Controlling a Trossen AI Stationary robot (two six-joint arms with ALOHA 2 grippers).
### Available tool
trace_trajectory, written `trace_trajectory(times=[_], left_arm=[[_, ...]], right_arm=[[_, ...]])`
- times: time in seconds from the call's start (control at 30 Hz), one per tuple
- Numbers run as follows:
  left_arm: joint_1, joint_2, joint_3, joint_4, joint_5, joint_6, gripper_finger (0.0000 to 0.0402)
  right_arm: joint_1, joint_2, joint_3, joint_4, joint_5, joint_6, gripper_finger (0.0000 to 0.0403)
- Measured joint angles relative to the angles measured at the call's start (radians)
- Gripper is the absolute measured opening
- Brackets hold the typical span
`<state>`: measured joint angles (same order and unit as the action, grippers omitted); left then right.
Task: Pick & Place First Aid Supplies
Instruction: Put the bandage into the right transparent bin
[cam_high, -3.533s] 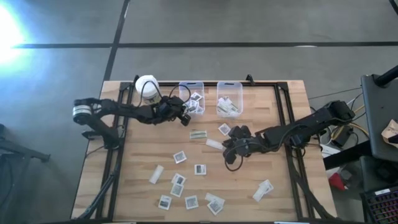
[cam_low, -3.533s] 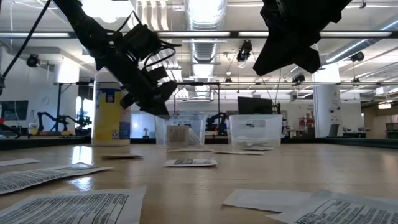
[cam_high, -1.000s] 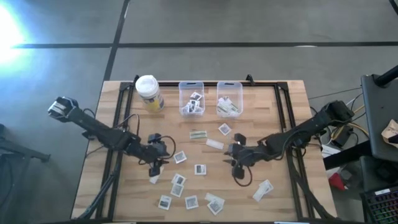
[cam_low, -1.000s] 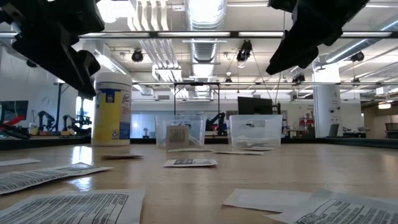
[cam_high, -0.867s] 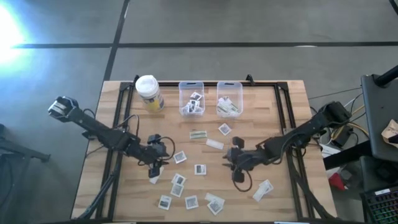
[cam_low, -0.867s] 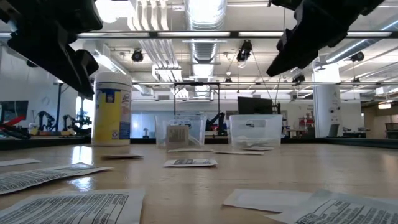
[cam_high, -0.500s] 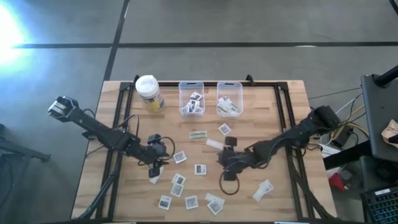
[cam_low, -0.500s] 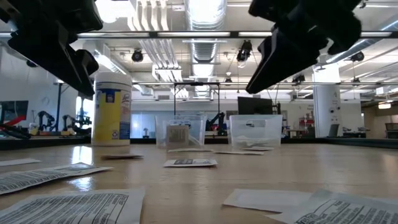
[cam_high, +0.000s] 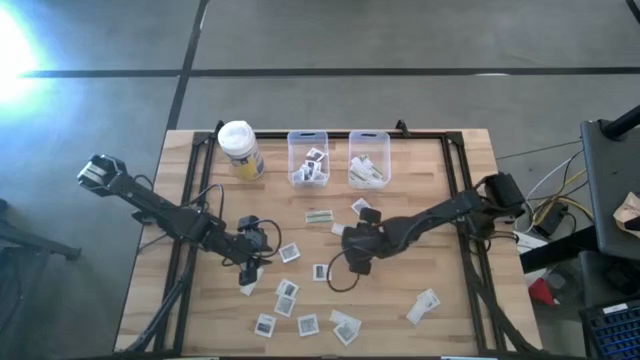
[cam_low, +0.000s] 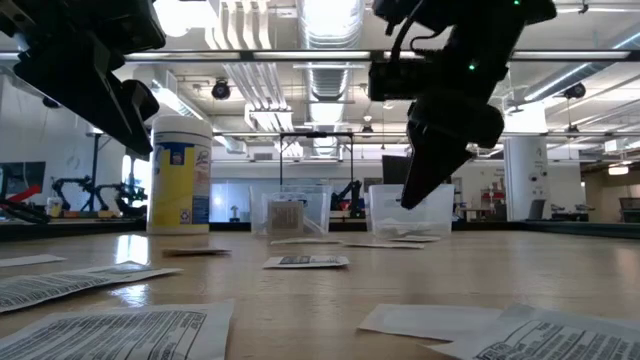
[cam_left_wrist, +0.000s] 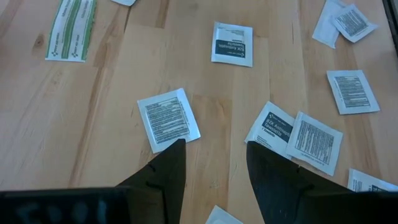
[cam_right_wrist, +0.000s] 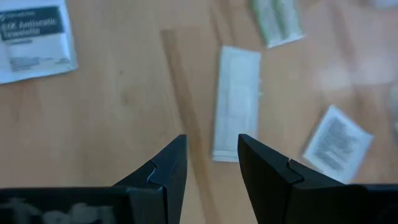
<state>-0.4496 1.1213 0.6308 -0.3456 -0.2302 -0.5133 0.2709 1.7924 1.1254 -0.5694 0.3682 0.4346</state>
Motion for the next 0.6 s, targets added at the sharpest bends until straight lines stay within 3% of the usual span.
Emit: trace_trajectory(times=[0.6], left_arm=[[0.0, 0.0, -0.023, 0.003, 0.0, -0.01, 0.0161]], right_arm=[[-0.077, 0.101, 0.03, -0.027, -0.047, -0.017, 0.0141]])
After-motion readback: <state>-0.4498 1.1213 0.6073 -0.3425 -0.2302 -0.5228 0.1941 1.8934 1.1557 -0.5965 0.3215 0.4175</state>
